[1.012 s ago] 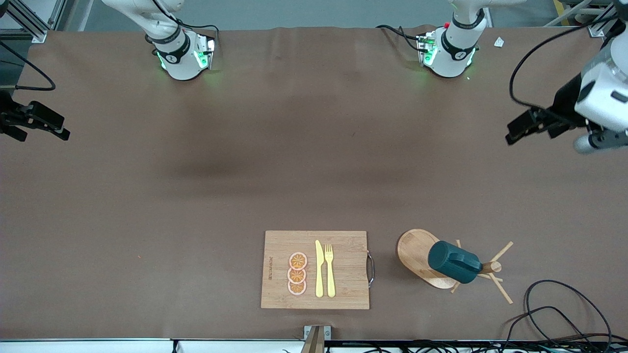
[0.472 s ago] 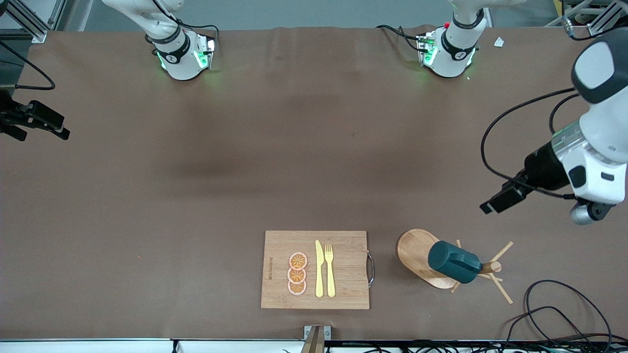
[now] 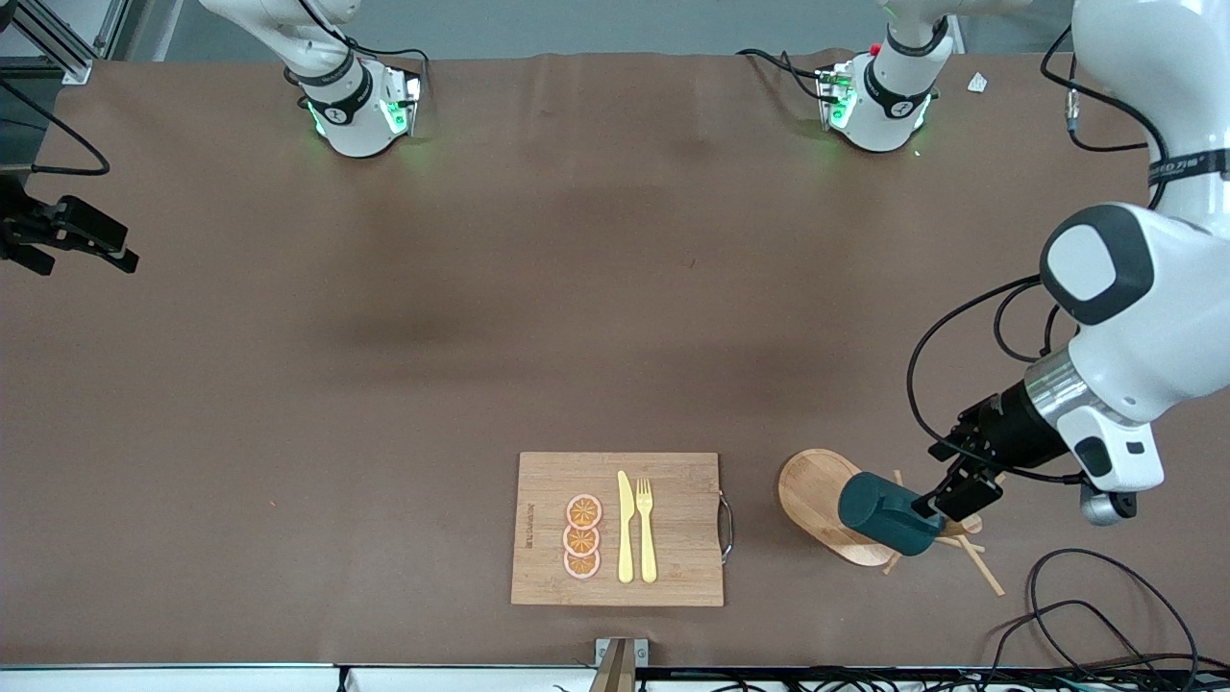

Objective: Transfer cup from left to right arm and place
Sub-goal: 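Close the left gripper around the teal mug body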

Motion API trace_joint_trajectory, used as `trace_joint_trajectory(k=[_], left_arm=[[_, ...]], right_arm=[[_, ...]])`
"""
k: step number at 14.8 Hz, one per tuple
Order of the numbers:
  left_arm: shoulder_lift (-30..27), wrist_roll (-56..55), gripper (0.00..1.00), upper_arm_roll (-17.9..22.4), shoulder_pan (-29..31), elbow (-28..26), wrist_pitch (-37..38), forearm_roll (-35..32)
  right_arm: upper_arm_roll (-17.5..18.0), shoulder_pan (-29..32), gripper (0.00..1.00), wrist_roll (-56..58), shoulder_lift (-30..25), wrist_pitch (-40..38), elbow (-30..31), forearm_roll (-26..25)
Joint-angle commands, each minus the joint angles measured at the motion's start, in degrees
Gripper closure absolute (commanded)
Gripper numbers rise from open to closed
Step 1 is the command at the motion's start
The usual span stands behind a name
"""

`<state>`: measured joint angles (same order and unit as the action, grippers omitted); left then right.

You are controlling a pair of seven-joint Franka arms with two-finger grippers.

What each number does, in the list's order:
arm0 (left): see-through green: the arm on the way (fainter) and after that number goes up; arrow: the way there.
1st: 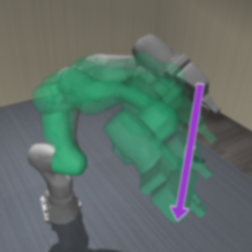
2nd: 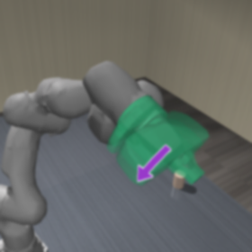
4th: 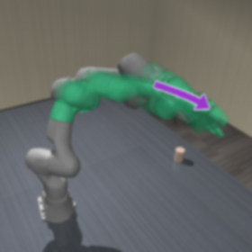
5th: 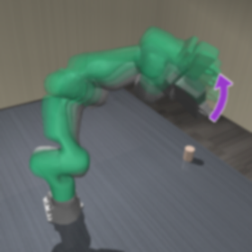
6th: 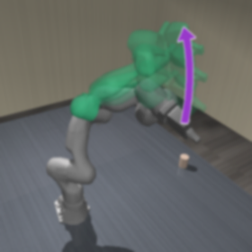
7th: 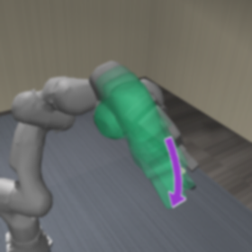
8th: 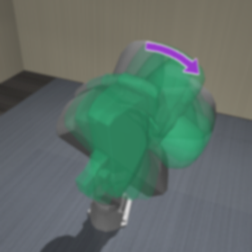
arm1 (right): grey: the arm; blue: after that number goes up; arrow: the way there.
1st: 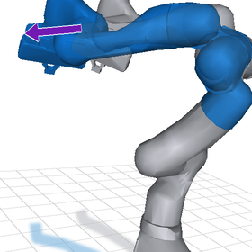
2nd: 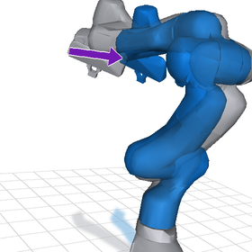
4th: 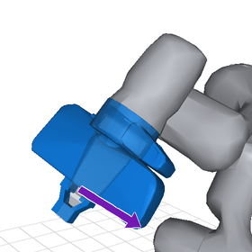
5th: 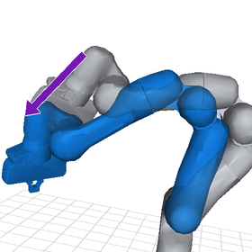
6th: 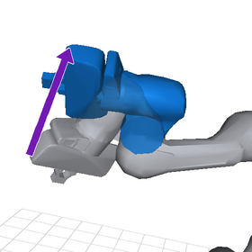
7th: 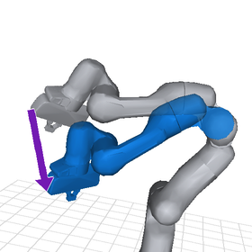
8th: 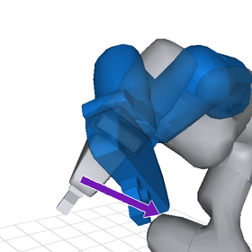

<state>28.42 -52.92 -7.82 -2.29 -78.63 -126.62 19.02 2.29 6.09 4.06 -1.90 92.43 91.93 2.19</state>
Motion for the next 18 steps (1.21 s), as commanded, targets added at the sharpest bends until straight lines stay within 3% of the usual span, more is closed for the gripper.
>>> trace_joint_trajectory(k=[1, 18], left_arm=[[2.9, -0.8, 0.00, -0.1, 0.2, 2.3, -2.3, 0.8], [8.8, -0.9, 0.00, -0.9, -0.4, 2.1, -8.5, 4.2]], right_arm=[[-0.1, 0.0, 0.00, 0.2, -1.3, -0.5, 0.5, 0.8], [-0.4, 0.6, 0.00, 0.6, -1.1, -0.1, 0.7, 0.8]])
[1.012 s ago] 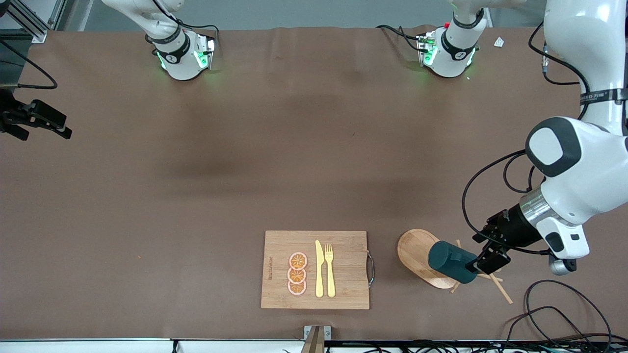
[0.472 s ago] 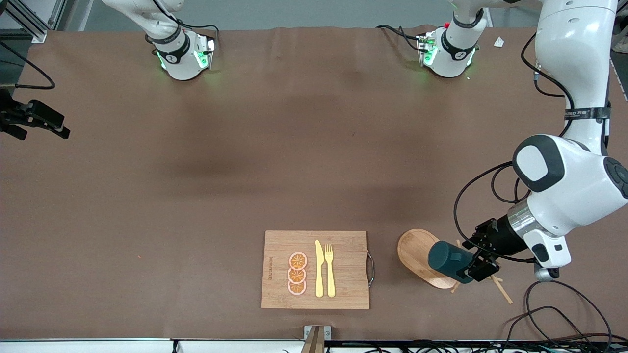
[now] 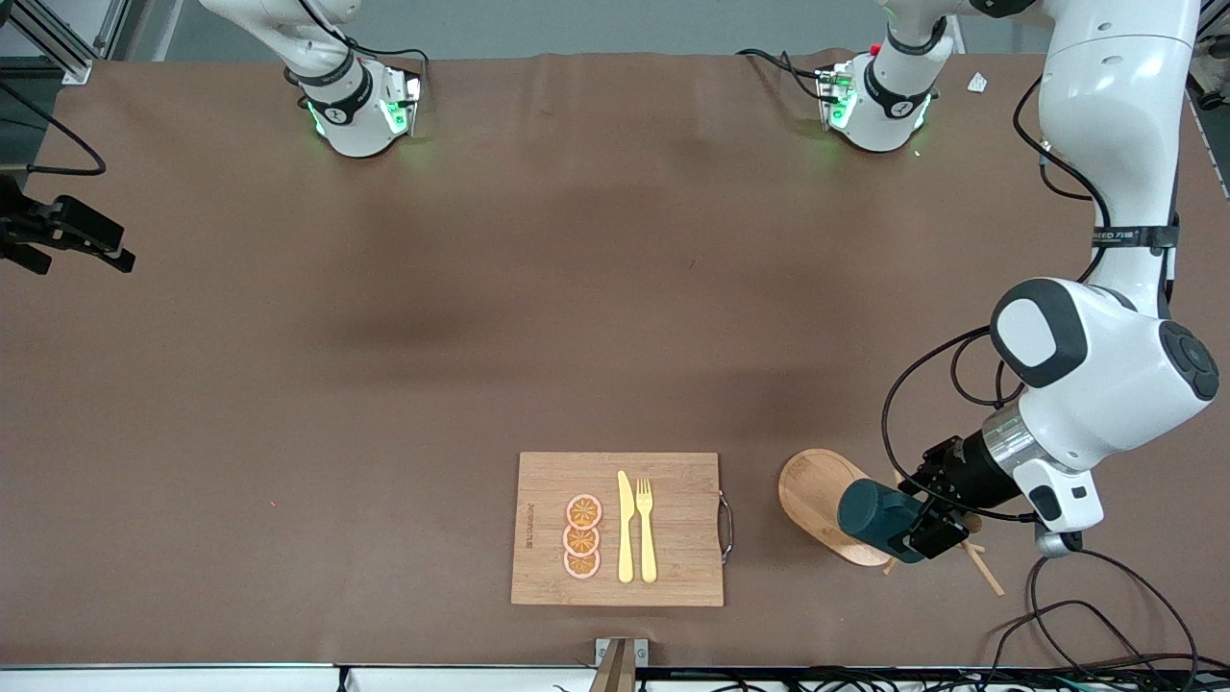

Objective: Transfer cup from left to right arm and place
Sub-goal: 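Close the left gripper around the teal mug body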

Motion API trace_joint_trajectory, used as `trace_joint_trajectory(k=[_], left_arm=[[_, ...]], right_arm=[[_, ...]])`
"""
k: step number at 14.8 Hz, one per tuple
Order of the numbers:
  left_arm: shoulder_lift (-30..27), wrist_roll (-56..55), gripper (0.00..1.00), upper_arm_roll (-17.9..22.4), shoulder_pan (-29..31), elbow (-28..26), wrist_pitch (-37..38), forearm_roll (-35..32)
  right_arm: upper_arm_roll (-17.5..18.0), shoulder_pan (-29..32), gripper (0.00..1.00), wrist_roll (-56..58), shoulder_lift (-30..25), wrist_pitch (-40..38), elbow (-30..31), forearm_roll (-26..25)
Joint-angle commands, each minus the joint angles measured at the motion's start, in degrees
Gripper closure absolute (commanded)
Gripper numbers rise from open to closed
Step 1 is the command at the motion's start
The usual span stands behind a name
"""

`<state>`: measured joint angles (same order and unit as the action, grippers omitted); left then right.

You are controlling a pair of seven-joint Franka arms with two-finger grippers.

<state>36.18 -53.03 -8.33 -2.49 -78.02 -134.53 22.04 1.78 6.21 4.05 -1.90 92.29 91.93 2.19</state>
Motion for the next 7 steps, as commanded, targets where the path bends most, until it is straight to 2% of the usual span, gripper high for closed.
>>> trace_joint_trajectory(k=[1, 7], left_arm=[[1.3, -0.8, 0.00, -0.4, -0.2, 1.5, -0.6, 2.0], [2.3, -0.7, 0.00, -0.4, -0.2, 1.3, -2.7, 2.9]], right_arm=[[0.2, 0.5, 0.00, 0.6, -1.1, 0.0, 0.7, 0.8], [0.2, 0.6, 0.00, 0.6, -1.1, 0.0, 0.8, 0.7]])
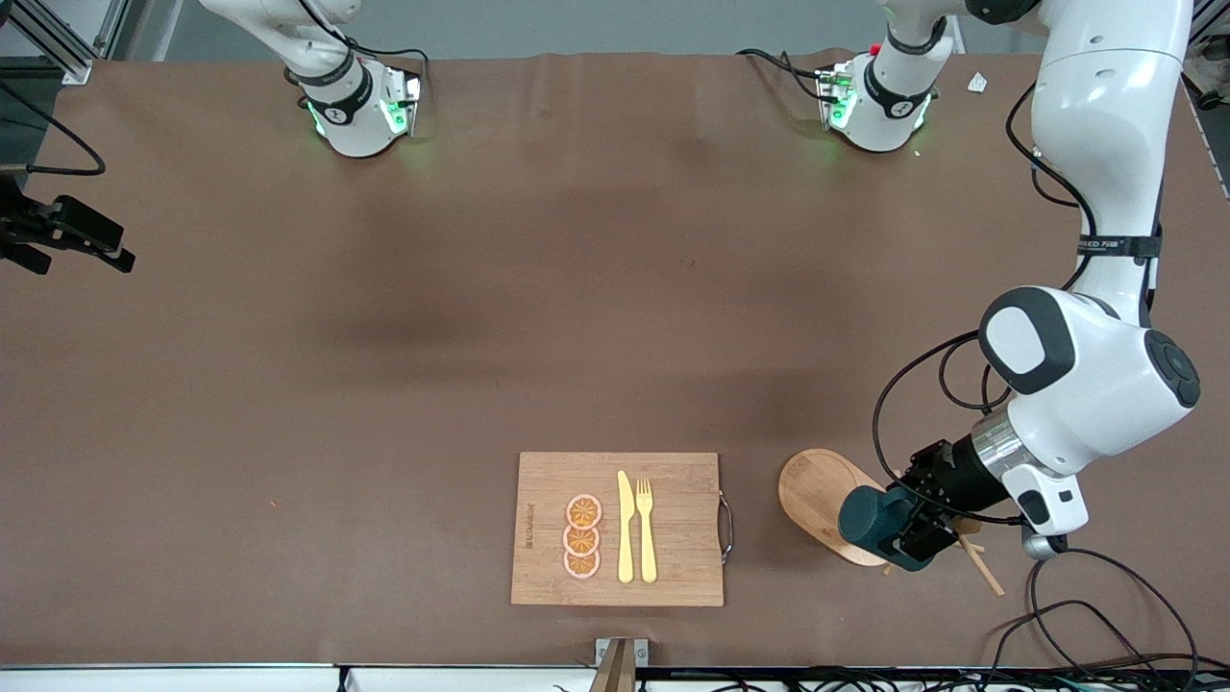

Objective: Transfer cup from left to right arm and place
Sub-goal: 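Close the left gripper around the teal mug body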

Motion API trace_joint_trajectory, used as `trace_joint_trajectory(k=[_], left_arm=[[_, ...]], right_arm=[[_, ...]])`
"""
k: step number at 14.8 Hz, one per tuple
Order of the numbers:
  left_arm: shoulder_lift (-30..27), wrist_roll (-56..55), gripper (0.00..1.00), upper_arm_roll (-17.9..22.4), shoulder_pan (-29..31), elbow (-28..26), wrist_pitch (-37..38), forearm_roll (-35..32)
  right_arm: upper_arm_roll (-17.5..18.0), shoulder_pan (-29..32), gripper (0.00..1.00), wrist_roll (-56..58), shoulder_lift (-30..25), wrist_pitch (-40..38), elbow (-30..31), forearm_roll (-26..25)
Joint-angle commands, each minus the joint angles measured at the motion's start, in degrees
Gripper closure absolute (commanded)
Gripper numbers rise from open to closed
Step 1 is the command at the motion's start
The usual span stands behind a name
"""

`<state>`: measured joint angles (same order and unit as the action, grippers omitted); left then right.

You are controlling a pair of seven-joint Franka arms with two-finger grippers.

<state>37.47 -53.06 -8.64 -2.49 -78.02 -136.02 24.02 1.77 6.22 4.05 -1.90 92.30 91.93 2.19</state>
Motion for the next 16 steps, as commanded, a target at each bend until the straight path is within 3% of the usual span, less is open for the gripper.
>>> trace_joint_trajectory(k=[1, 5, 10, 16], left_arm=[[1.1, -0.6, 0.00, -0.1, -0.2, 1.3, -1.4, 1.2], [1.7, -0.6, 0.03, -0.1, -0.2, 1.2, -2.2, 3.0], [2.3, -0.6, 0.42, -0.1, -0.2, 1.1, -2.4, 5.3], [-1.2, -1.9, 0.45, -1.8, -0.4, 1.1, -2.2, 4.5]], right_arm=[[0.2, 0.5, 0.00, 0.6, -1.1, 0.0, 0.9, 0.7], [0.2, 0.5, 0.00, 0.6, -1.0, -0.1, 0.8, 0.8], [0.1, 0.5, 0.00, 0.8, -1.0, 0.1, 0.7, 0.6], [0.2, 0.5, 0.00, 0.7, -1.0, 0.2, 0.6, 0.4]])
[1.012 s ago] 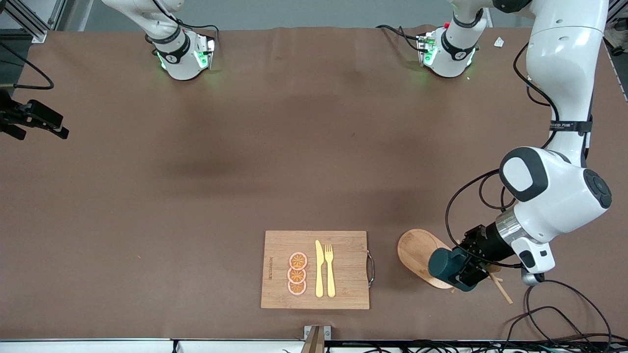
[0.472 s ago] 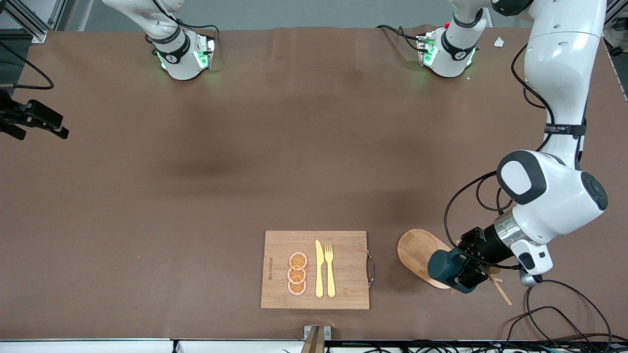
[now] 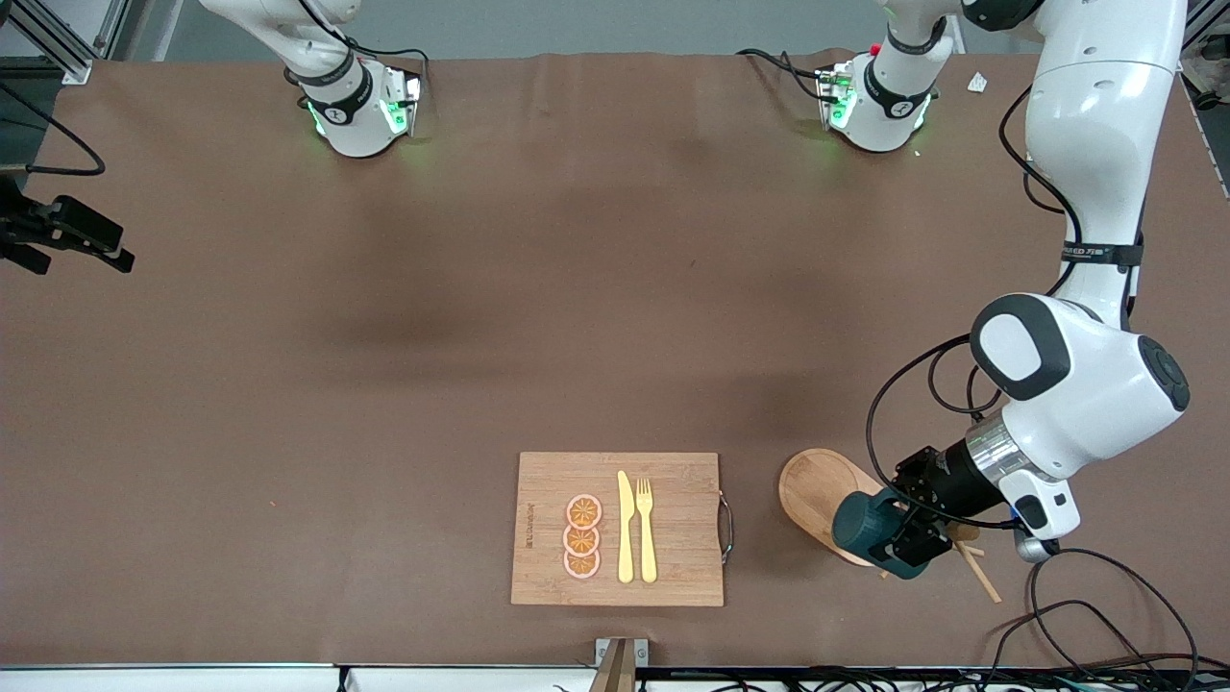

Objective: Transfer cup from left to right arm and place
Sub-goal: 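Lift the teal mug off the stand with the left gripper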

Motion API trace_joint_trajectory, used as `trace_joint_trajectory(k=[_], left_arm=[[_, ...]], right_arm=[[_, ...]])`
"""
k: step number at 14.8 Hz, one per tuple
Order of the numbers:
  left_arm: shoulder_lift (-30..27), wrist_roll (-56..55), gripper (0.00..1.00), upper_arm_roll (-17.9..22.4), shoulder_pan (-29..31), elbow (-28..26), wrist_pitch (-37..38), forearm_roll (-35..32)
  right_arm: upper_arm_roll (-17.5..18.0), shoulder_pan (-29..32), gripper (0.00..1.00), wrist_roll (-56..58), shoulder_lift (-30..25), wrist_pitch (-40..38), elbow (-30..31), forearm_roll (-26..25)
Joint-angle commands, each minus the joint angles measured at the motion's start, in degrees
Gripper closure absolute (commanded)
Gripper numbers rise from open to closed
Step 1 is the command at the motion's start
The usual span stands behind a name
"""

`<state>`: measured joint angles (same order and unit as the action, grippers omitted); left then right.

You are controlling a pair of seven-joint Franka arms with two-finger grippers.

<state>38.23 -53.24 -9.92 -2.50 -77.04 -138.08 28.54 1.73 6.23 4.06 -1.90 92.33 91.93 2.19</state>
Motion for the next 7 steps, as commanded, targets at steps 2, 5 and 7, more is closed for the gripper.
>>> trace_joint_trajectory(k=[2, 5, 7], left_arm=[[-3.8, -3.1, 0.45, -0.4, -3.0, 0.0, 0.2, -0.6], [-5.3, -10.4, 0.45, -0.7, -6.0, 0.0, 0.4, -6.8], [-6.1, -15.9, 0.45, -0.7, -9.2, -0.1, 0.4, -14.7]], right_arm=[[0.2, 0.4, 0.00, 0.7, -1.0, 0.1, 0.6, 0.4], [0.1, 0.4, 0.00, 0.7, -1.0, 0.1, 0.6, 0.4], [0.1, 0.5, 0.00, 0.7, -1.0, 0.1, 0.6, 0.4]])
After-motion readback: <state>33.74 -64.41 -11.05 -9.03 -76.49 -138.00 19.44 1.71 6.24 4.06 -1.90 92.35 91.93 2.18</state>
